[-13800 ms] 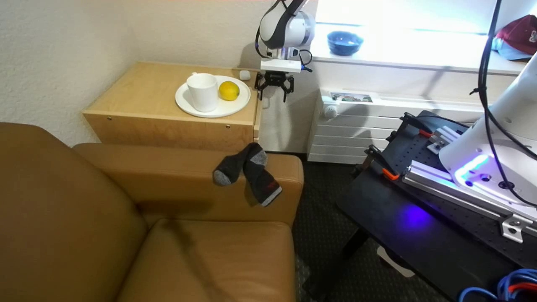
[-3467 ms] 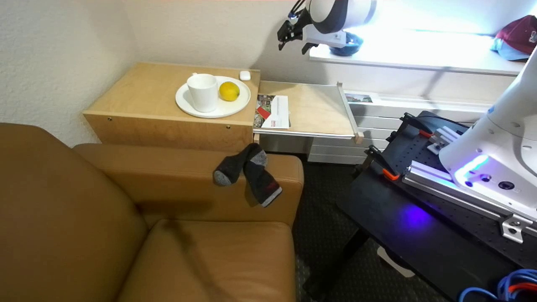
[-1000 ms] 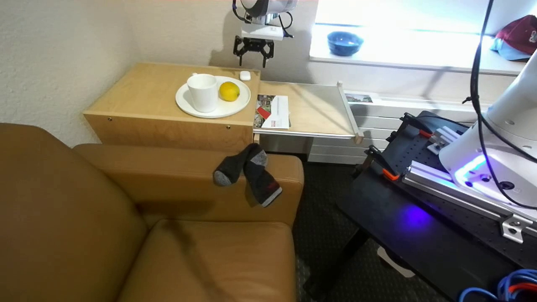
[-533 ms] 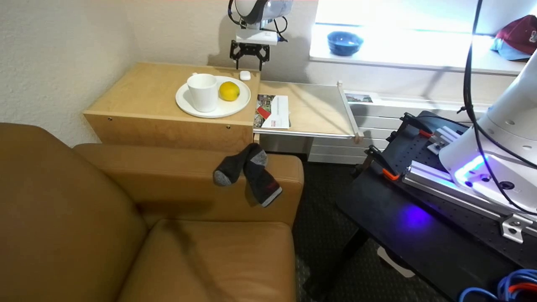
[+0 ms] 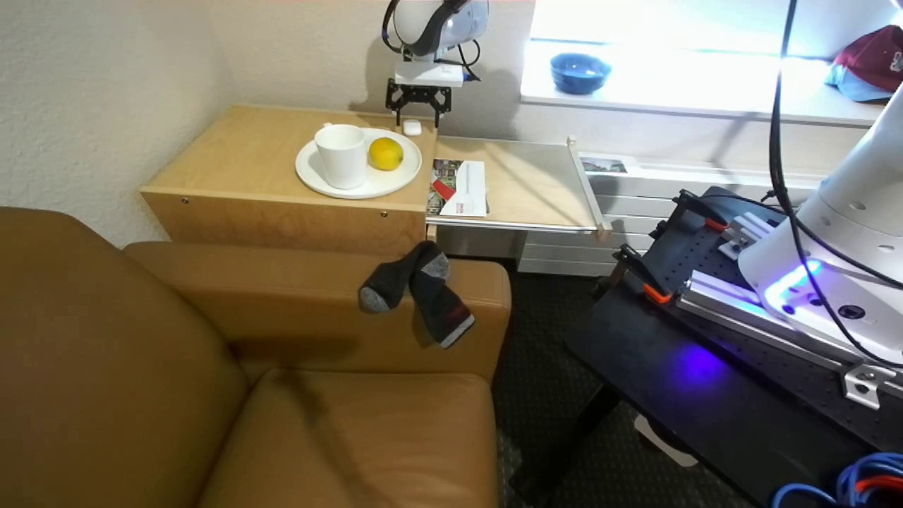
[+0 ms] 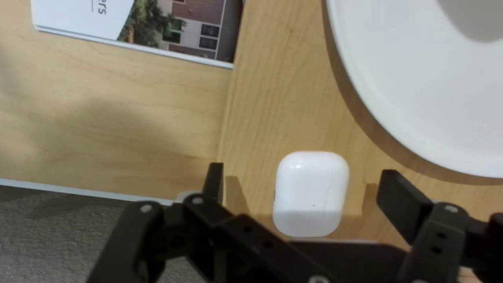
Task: Open the sliding tray then put the white case and lemon on it
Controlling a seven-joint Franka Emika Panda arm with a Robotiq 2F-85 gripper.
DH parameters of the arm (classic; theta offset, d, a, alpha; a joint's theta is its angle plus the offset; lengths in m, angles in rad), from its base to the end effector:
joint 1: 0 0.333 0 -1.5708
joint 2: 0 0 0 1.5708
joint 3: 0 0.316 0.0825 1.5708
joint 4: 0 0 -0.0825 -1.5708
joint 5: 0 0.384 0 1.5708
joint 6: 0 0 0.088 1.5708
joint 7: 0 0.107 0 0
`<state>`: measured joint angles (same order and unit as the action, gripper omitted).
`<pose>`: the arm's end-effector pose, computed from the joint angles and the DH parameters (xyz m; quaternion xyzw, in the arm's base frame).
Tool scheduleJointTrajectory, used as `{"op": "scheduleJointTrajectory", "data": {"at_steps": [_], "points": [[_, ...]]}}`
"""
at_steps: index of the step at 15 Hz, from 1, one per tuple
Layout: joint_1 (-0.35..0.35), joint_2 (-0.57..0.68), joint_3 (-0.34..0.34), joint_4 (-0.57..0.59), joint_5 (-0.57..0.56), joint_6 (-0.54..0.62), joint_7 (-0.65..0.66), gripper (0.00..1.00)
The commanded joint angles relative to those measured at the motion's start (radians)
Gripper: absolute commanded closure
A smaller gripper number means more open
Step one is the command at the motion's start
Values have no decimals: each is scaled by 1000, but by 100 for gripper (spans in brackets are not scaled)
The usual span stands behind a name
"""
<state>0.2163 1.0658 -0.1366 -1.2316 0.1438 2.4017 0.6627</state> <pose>0.7529 0.0898 0.1274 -0.9527 0.2984 -0.0555 0.0148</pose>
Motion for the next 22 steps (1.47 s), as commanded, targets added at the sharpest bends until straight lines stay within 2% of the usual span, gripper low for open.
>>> {"op": "scheduleJointTrajectory", "data": {"at_steps": [1,8,9,11,12,17,22], "points": [[-10,11,15,17,-21,-1,20,0],[-10,33,9,42,-28,-4,37,0],[-11,35,9,42,-28,-7,37,25],[-14,35,13,41,-24,-8,35,29],[-16,36,15,41,-23,-7,31,40],[-21,43,21,36,-18,0,26,74],[-28,30,26,17,-12,16,21,75]]}}
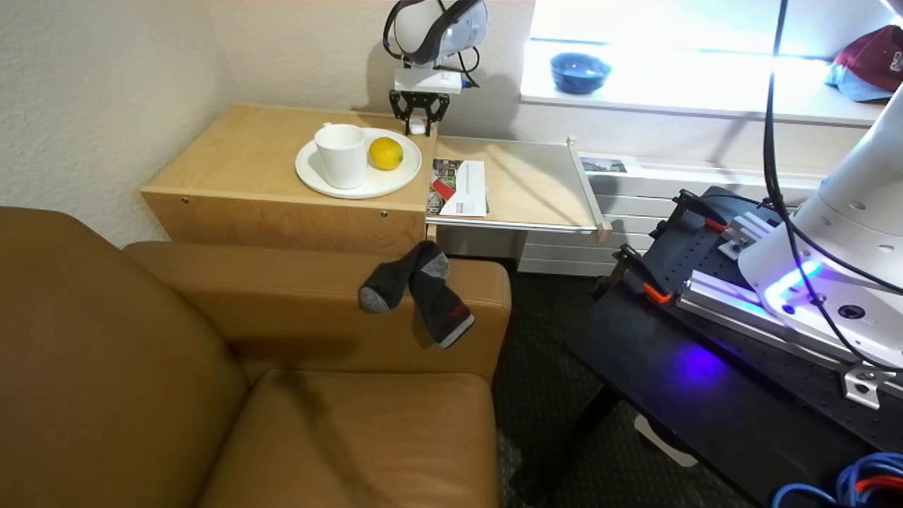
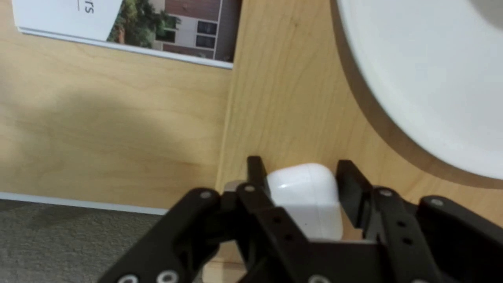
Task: Open the sliding tray then put the white case and lemon on it
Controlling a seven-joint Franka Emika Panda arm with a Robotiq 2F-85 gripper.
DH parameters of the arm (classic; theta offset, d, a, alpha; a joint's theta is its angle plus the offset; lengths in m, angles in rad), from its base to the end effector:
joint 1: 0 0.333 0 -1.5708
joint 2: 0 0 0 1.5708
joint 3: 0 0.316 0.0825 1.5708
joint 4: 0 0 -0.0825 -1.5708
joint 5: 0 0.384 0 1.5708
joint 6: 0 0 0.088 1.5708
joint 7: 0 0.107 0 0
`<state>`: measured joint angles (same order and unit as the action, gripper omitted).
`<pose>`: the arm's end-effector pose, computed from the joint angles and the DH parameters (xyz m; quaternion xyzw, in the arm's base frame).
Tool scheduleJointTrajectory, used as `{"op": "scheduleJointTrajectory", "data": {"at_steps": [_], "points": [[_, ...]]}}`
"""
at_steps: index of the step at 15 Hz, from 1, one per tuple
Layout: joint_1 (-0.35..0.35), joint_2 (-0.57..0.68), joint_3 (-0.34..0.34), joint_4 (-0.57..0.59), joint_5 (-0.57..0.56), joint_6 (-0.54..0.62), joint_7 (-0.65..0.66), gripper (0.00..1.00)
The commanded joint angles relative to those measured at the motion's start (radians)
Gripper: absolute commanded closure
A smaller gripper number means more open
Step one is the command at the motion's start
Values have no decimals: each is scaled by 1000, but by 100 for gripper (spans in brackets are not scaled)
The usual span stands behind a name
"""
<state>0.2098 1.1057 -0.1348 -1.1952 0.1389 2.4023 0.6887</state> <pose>0.7552 0.0875 0.1131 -0.9492 0.3097 -0.0548 0.0127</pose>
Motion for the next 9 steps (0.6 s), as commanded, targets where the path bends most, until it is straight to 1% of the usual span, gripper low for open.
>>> {"op": "scheduleJointTrajectory", "data": {"at_steps": [1,4,5,7,9], "points": [[-24,-23,29,-36,-4,22,-12,75],[-36,-93,52,-127,8,46,-50,75],[-39,-136,56,-188,8,66,-70,75],[-51,-201,69,-270,11,89,-111,75],[-53,-269,74,-354,11,77,-147,75]]}}
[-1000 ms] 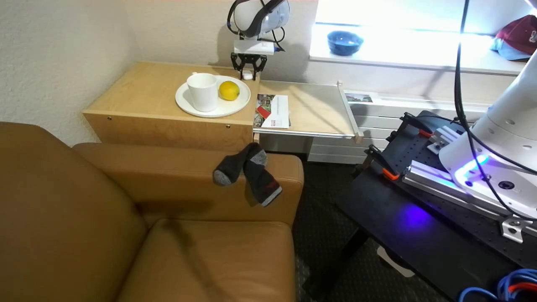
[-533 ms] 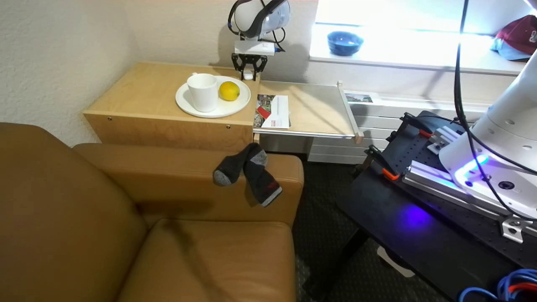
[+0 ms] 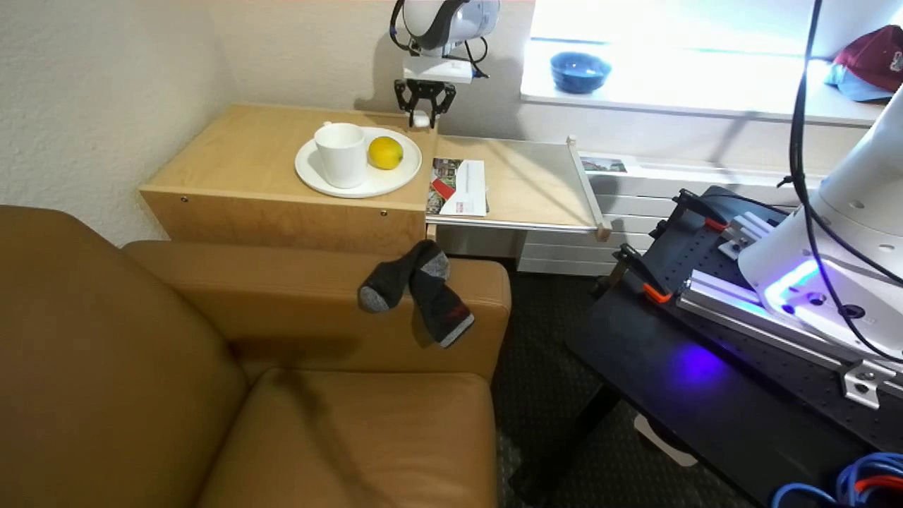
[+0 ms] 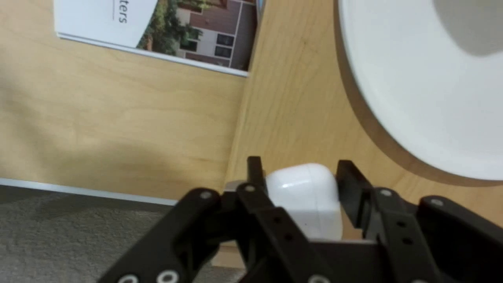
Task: Open the sliding tray then put the white case and lemon on it
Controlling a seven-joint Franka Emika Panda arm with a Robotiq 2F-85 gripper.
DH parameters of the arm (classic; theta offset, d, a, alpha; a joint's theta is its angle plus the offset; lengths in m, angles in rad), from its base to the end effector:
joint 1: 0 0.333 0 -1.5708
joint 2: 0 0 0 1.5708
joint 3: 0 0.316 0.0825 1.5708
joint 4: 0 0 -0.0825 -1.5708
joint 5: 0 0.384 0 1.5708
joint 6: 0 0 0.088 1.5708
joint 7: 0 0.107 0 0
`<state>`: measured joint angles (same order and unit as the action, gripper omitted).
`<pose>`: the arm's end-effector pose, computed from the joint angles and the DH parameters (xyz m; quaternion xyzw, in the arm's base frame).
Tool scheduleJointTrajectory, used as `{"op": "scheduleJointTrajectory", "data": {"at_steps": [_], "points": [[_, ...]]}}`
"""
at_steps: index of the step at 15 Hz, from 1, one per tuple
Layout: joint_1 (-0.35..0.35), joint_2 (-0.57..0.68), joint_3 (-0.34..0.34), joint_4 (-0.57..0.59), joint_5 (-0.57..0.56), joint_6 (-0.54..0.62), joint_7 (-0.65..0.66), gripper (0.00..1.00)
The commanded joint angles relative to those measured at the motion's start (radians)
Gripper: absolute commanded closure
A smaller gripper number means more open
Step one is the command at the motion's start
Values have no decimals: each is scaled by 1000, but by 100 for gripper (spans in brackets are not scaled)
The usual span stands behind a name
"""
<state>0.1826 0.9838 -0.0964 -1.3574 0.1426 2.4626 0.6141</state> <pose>0.7384 0.0798 0.1378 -0.9555 0.2879 -0.0563 0.0307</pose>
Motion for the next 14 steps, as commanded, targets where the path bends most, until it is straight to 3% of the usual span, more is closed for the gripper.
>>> {"op": "scheduleJointTrajectory", "data": {"at_steps": [1,5,8,12,14], "points": [[-28,-180,42,-233,8,5,-93,75],[-29,-307,70,-429,15,-35,-173,75],[-19,-378,68,-586,21,-24,-149,75],[-24,-442,48,-808,72,53,-59,75],[-18,-441,19,-925,102,163,-1,75]]}}
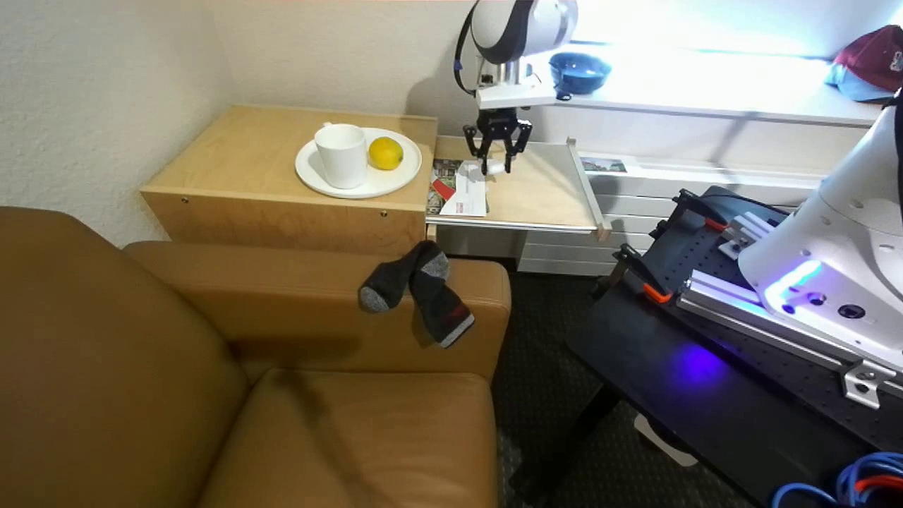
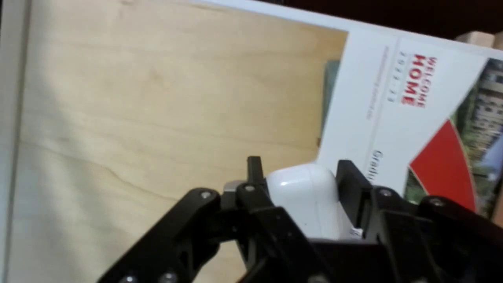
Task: Open the sliding tray then put the white case and lemon on it
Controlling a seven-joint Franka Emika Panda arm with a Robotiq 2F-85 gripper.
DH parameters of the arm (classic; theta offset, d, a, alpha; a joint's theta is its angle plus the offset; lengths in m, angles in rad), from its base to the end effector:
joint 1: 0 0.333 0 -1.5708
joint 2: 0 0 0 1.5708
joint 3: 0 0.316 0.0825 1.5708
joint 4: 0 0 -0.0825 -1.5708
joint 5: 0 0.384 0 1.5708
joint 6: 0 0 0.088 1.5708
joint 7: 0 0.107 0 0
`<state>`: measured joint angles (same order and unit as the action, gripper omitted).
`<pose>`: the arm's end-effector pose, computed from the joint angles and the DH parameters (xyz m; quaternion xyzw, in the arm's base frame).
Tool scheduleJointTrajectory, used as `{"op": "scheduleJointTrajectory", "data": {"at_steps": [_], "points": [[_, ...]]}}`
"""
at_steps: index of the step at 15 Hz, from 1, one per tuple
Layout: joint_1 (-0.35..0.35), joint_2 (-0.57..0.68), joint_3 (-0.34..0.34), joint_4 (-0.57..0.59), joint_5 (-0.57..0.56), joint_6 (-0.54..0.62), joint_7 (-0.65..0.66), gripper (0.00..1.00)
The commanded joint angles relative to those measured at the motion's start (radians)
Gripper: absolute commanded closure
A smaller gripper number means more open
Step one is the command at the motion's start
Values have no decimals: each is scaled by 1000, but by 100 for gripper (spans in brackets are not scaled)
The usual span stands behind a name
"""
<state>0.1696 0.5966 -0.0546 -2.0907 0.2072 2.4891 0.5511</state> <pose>0.5504 0.0611 0.1174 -0.9491 0.2971 0.1042 0.0049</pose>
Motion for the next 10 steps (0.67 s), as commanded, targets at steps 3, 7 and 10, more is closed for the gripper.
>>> {"op": "scheduleJointTrajectory", "data": {"at_steps": [3,7,10], "points": [[-42,-22,-41,-310,107,317,101,75],[-116,-16,-22,-380,232,452,128,75],[-172,-4,25,-357,304,488,118,75]]}}
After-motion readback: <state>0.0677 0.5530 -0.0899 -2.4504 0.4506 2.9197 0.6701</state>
